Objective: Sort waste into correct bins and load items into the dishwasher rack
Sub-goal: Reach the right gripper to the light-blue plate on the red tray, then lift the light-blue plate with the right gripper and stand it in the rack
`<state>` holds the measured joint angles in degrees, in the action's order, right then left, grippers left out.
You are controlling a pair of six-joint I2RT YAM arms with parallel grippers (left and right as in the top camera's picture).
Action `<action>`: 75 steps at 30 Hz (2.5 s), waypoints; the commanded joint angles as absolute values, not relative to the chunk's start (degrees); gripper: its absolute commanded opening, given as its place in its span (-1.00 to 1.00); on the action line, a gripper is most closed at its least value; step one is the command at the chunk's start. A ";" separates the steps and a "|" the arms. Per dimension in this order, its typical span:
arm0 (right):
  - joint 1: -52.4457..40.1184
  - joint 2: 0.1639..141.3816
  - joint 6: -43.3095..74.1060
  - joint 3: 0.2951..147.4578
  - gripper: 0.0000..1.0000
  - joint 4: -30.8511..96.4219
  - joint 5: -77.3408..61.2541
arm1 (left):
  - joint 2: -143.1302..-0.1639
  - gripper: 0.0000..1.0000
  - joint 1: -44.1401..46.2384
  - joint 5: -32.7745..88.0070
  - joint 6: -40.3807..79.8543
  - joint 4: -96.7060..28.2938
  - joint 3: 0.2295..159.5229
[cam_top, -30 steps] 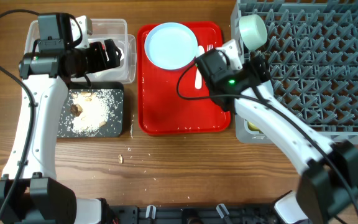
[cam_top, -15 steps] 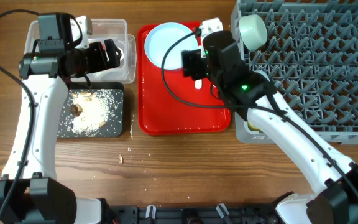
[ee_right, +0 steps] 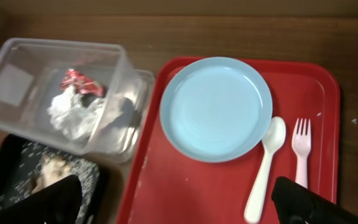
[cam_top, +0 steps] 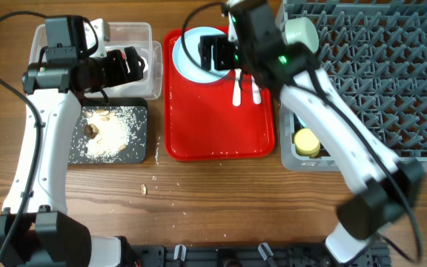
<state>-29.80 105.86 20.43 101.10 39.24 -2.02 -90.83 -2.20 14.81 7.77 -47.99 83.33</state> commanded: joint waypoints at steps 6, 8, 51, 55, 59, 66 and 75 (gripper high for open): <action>-25.54 122.96 33.30 104.57 1.00 34.04 -14.70 | -90.74 1.00 -2.02 14.48 7.27 -47.86 84.23; -25.30 124.75 35.38 104.51 0.96 32.80 -12.64 | -90.74 1.00 -2.02 14.48 7.27 -47.86 84.23; -22.76 123.79 30.92 103.94 -0.91 36.32 -13.80 | -90.74 1.00 -2.02 14.48 7.27 -47.86 84.23; -21.37 113.99 23.68 103.94 -0.91 40.56 -4.97 | -90.74 1.00 -2.02 14.48 7.27 -47.86 84.23; -19.27 105.49 20.18 103.92 -0.91 46.96 11.62 | -90.74 1.00 -2.02 14.48 7.27 -47.86 84.23; -14.50 99.92 7.16 103.77 -0.91 56.97 41.89 | -90.74 1.00 -2.02 14.48 7.27 -47.86 84.23; -5.76 100.66 1.67 99.85 -0.91 56.18 45.01 | -90.74 1.00 -2.02 14.48 7.27 -47.86 84.23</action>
<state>-8.67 99.55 4.54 100.86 57.45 40.42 -90.85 -2.20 14.81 7.77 -47.99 83.33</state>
